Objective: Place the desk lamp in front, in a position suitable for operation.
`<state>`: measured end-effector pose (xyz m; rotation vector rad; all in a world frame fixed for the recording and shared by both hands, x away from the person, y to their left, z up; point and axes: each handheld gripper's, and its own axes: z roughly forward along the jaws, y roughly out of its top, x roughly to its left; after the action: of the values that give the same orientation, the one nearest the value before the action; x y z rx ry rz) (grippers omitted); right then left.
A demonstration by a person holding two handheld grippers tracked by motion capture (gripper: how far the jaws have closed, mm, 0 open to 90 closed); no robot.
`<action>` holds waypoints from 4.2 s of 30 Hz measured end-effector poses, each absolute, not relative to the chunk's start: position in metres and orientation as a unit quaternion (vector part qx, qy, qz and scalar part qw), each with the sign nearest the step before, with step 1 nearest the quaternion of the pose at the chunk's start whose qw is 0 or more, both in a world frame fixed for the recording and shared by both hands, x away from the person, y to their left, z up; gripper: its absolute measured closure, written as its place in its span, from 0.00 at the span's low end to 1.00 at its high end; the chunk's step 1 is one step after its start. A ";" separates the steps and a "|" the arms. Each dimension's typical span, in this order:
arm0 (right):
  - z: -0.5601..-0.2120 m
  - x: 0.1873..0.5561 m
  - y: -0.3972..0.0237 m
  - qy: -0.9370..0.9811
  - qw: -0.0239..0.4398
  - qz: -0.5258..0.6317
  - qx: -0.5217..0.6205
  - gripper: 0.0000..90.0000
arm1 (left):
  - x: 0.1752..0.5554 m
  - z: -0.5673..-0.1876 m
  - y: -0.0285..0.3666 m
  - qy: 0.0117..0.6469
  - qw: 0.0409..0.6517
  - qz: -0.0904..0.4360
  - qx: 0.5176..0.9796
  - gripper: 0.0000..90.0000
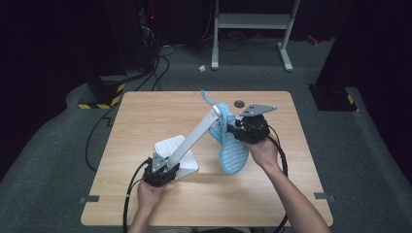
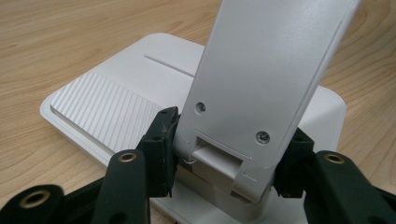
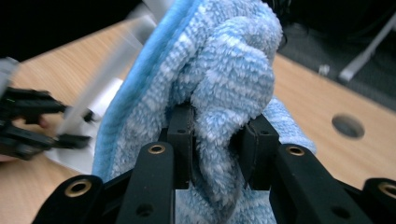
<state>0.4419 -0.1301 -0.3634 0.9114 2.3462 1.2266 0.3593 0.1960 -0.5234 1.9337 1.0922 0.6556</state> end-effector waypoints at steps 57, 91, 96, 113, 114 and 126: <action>-0.483 0.403 -0.142 0.899 0.134 0.281 0.306 0.79 | 0.366 -0.523 0.186 0.422 0.403 0.252 0.772 0.56; -0.501 0.459 -0.132 0.829 0.147 0.298 0.451 0.68 | 0.360 -0.523 0.183 0.401 0.409 0.245 0.782 0.56; -0.500 0.462 -0.132 0.813 0.147 0.321 0.463 0.73 | 0.358 -0.523 0.181 0.399 0.411 0.245 0.782 0.56; -0.456 0.452 -0.125 0.785 0.164 0.406 0.438 0.76 | 0.357 -0.523 0.181 0.396 0.412 0.242 0.784 0.56; -0.450 0.450 -0.124 0.782 0.166 0.415 0.433 0.76 | 0.357 -0.523 0.181 0.395 0.412 0.242 0.785 0.56; -0.394 0.418 -0.114 0.766 0.187 0.487 0.375 0.76 | 0.357 -0.523 0.180 0.396 0.412 0.242 0.784 0.56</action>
<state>0.4181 -0.1143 -0.3944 1.0544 2.1565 1.3721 0.3570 0.1803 -0.5230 1.9732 0.9963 0.6101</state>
